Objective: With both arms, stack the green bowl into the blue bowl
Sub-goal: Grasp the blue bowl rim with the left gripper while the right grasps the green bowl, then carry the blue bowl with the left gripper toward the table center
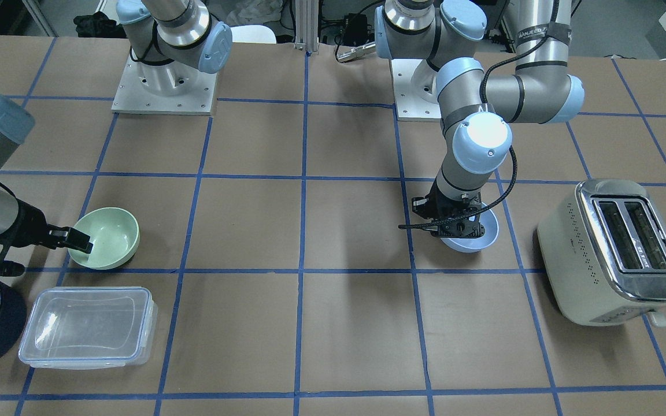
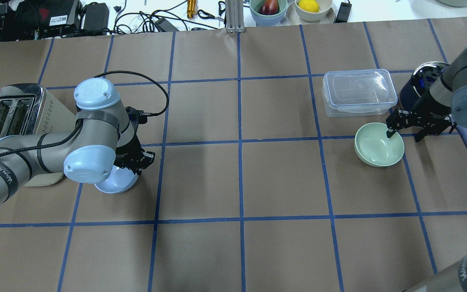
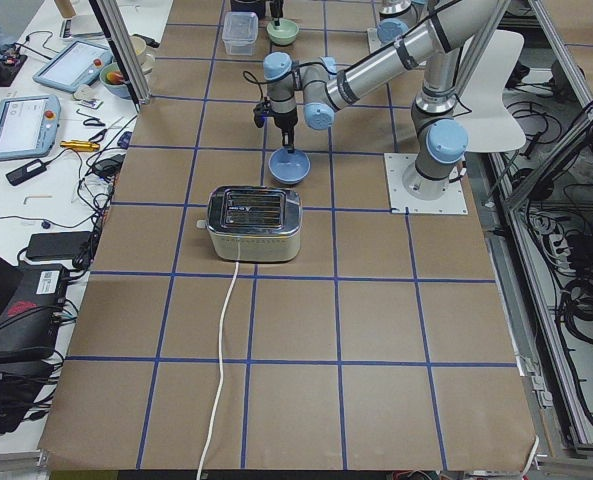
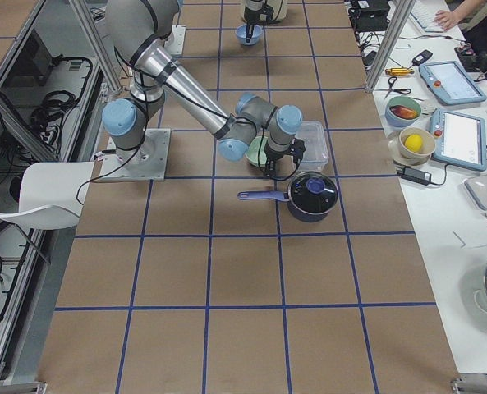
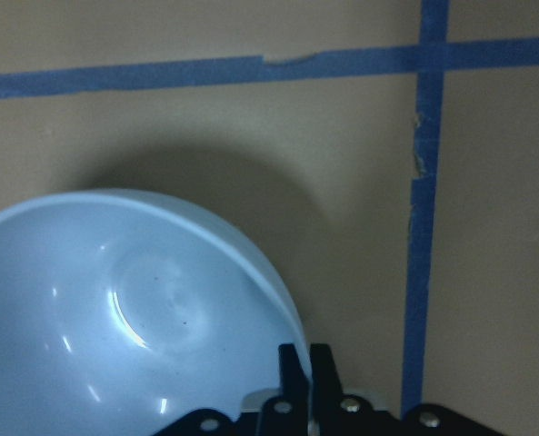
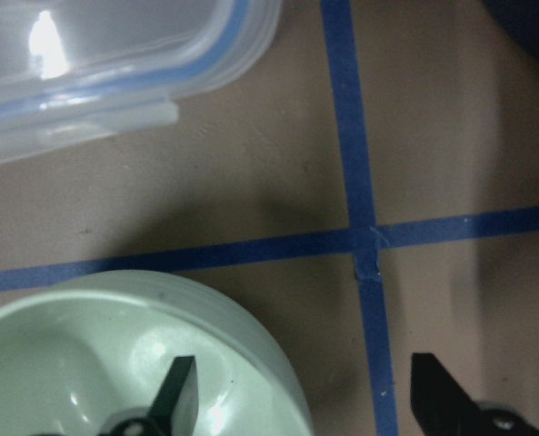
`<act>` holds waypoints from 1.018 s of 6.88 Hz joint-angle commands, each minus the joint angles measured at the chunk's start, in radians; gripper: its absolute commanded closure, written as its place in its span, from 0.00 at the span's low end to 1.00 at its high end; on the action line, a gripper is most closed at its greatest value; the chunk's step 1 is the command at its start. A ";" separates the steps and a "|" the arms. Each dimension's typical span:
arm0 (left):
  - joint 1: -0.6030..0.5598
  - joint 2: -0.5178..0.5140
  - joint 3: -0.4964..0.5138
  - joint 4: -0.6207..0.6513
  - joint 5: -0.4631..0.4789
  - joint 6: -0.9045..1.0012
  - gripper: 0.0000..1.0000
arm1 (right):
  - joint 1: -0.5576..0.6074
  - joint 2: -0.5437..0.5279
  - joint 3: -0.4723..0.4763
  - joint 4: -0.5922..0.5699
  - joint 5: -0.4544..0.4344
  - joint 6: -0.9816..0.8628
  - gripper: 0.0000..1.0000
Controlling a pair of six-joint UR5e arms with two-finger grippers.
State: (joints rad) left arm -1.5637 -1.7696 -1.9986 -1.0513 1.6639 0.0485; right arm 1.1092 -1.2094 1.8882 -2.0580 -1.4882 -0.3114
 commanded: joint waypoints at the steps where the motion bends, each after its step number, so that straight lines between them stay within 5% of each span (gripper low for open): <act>1: -0.170 -0.019 0.119 -0.055 -0.018 -0.205 0.96 | 0.001 0.007 0.026 0.004 -0.006 0.001 1.00; 4: -0.410 -0.120 0.288 0.017 -0.117 -0.506 0.93 | 0.011 -0.039 0.002 0.019 0.005 0.001 1.00; 7: -0.450 -0.273 0.396 0.095 -0.119 -0.585 0.92 | 0.035 -0.097 -0.083 0.172 0.084 0.000 1.00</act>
State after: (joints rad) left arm -2.0014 -1.9795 -1.6252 -1.0084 1.5415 -0.5202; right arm 1.1318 -1.2935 1.8369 -1.9354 -1.4486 -0.3112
